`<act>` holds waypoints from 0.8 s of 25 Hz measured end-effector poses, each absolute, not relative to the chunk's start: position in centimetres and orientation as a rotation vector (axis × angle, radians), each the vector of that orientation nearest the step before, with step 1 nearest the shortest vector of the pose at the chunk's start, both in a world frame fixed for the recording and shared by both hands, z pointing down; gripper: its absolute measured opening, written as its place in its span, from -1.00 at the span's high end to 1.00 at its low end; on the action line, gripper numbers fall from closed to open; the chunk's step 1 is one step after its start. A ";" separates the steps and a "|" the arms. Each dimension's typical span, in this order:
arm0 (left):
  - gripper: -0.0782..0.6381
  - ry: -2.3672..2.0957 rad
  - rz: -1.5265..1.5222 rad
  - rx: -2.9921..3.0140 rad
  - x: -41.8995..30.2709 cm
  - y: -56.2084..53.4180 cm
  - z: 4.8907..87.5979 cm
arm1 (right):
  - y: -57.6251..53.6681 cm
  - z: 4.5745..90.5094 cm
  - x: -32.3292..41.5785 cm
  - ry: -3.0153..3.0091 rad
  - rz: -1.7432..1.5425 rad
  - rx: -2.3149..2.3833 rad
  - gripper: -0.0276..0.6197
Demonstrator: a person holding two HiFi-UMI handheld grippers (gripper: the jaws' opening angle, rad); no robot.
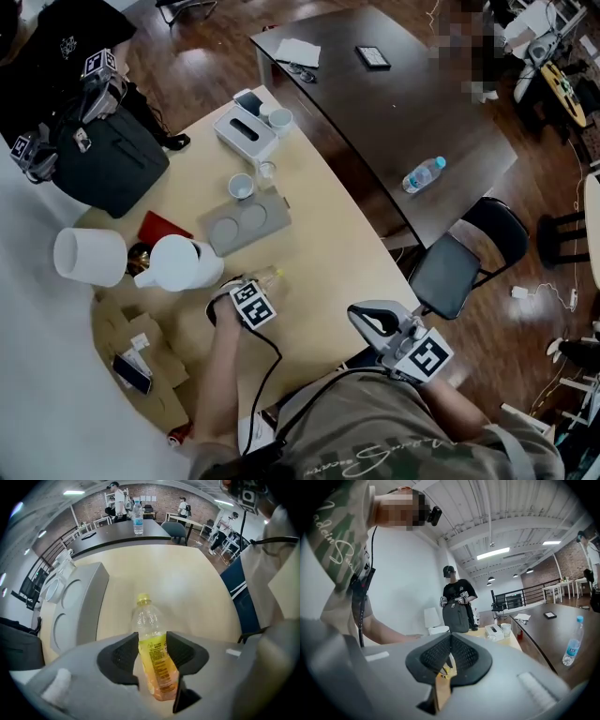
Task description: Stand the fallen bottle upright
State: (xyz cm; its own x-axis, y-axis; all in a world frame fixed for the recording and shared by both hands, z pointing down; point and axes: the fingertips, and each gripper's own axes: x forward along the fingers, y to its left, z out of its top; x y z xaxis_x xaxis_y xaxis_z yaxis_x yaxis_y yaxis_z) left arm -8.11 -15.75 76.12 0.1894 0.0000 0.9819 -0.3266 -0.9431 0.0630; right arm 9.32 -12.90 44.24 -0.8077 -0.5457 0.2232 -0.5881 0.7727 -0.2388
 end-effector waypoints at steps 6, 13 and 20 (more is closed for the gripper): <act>-0.14 -0.188 1.857 2.148 -8.0 -13.5 81.4 | -13.1 44.7 9.7 -2.812 0.481 0.921 0.91; -0.12 -0.280 1.680 2.211 -7.0 -13.8 80.3 | -13.3 44.9 11.0 -2.787 0.484 0.954 0.91; -0.10 -0.868 0.194 2.684 -3.3 -18.4 62.8 | -12.8 43.5 9.5 -2.832 0.464 0.916 0.91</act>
State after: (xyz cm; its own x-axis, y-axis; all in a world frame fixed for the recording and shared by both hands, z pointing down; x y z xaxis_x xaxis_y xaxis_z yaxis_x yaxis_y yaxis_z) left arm -3.29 -18.43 62.79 0.8068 -0.5474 0.2222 -0.5899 -0.7670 0.2524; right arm 9.52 -12.81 43.47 -0.8075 -0.5498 0.2139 -0.5893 0.7686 -0.2491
